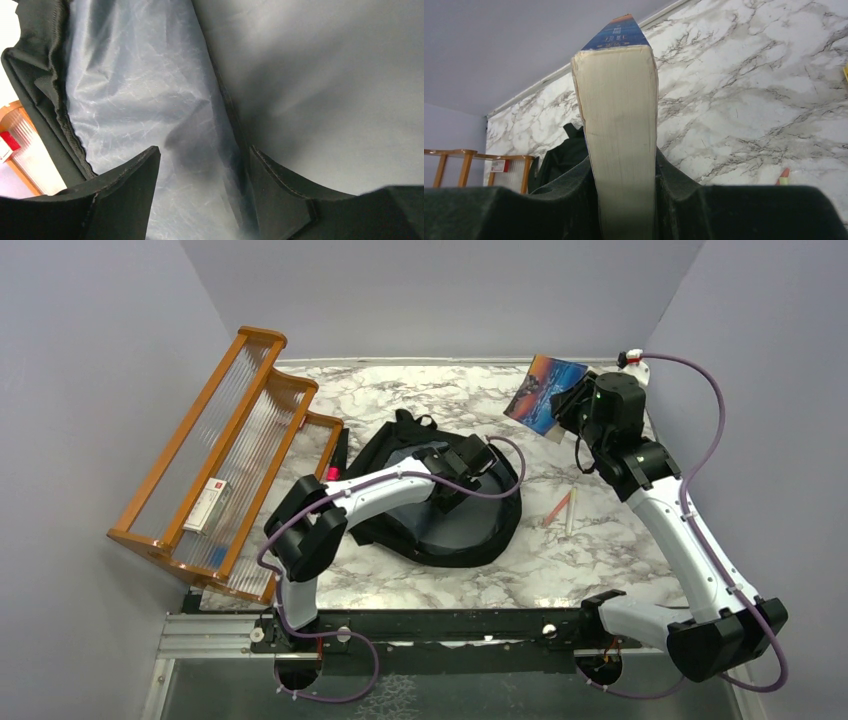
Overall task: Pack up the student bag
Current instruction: Place the book in the student bag.
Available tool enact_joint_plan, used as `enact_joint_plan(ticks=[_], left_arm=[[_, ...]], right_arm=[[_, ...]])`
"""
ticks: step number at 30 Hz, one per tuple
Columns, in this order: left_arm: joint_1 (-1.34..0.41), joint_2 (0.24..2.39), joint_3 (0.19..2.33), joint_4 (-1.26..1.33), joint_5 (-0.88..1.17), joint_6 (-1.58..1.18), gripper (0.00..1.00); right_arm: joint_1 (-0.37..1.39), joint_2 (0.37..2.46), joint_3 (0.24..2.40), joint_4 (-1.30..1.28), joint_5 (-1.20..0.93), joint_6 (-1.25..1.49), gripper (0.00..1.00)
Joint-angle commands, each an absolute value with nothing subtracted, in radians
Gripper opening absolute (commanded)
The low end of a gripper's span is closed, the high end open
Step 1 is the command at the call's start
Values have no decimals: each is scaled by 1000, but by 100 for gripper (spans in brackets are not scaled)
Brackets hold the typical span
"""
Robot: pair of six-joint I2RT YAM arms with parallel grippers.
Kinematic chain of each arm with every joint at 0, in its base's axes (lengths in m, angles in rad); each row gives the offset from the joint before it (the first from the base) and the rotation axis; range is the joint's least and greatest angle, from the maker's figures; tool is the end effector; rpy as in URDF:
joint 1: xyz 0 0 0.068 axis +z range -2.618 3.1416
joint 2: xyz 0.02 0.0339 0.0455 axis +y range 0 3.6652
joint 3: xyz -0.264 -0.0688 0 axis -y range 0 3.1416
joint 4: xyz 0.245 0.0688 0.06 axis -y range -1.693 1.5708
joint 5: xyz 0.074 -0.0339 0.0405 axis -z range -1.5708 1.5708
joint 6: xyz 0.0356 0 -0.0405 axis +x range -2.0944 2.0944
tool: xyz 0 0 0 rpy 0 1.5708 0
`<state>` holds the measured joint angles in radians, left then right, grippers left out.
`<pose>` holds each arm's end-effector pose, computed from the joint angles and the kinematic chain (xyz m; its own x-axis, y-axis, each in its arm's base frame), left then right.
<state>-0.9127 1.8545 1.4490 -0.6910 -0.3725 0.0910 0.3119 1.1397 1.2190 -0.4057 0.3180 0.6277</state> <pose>0.2498 -0.3019 0.2301 -0.4841 0.7646 -0.4254 0.6821 0.6343 0.3639 0.2426 0.0665 0.3980 -0.2526 0.5047 -0.8255 0.1714 0.8630 0.4751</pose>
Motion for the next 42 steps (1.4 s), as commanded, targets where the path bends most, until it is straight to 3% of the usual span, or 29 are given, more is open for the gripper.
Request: enact_joint_plan(ticks=[1,6,14,19,26,42], left_arm=[[-923,1880,1429,-701,-471,92,63],[-923,1883,1456,-700,-500,108,44],[-919,1893,1500,-701,-520,118,0],[-856,1876,1540,-682,-463,74,0],[-685,1807,1556,-590,-175,-32,0],[-659,1786,1648,-506,-133,-54,0]], right_arm=[[305,1126,1245,-243,310,653,0],[305,1132,1249,-243,299,652,1],[305,1122,1241,-245,275,650,1],[305,1089,1219,-247,272,670,0],[305,1050,1198,-246,190,736,1],[305,1174,1074,-186,-287,997,0]])
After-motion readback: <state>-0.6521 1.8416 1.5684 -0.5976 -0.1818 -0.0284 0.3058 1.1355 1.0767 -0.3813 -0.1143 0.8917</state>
